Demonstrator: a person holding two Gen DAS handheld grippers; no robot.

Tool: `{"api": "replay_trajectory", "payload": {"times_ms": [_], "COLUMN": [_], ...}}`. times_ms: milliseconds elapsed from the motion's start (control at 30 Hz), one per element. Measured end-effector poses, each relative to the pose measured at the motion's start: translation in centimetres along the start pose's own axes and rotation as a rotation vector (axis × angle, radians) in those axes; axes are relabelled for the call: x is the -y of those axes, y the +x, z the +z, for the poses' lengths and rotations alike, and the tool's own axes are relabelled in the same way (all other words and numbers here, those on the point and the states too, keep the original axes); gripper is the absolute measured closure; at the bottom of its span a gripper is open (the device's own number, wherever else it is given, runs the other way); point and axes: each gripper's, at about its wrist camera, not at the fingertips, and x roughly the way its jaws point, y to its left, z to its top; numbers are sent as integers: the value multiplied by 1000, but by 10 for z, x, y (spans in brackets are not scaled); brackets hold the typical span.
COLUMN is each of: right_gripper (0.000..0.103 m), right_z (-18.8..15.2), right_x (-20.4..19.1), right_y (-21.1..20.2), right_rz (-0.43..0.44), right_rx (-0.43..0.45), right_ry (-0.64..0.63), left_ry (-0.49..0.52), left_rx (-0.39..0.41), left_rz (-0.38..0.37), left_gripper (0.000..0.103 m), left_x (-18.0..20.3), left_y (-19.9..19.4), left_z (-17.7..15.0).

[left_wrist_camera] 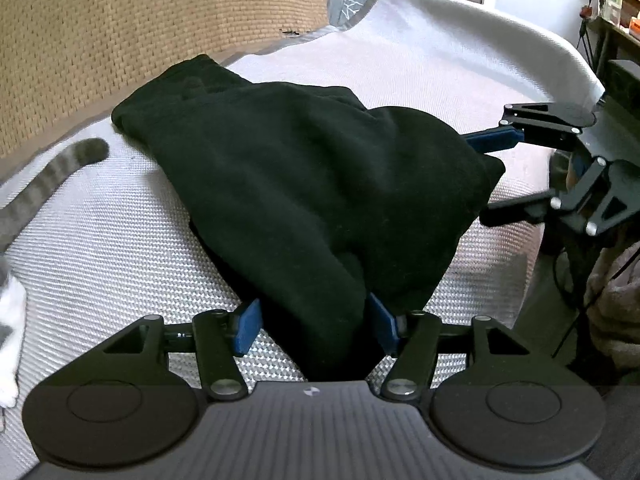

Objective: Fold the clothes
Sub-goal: 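Open the right tool and lift it away from the jersey bundle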

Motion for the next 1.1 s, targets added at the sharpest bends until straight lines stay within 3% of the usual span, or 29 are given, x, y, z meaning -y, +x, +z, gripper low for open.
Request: {"api": "replay_trajectory", "payload": {"times_ms": [300,600,800,1100], "right_gripper": [32,29,18,18], "right_z": [-14,-20,-23,-21], "right_x": [-35,-38,-40,-45], "right_y": [9,24,34,48], "right_rz": [-139,-215,-266,-302], "right_rx": [-61,-98,-122,-149], "right_ry": [-321,-422,-490,-592], "left_ry": [35,42,51,27], "left_rx": [-11,-26,-43,-43], "left_rz": [25,50,65,63], "left_gripper": [41,37,35,35], "left_x": [6,6,7,3], "left_y": [-5,-5,-2,-3], "left_z": [3,4,4,-1]}}
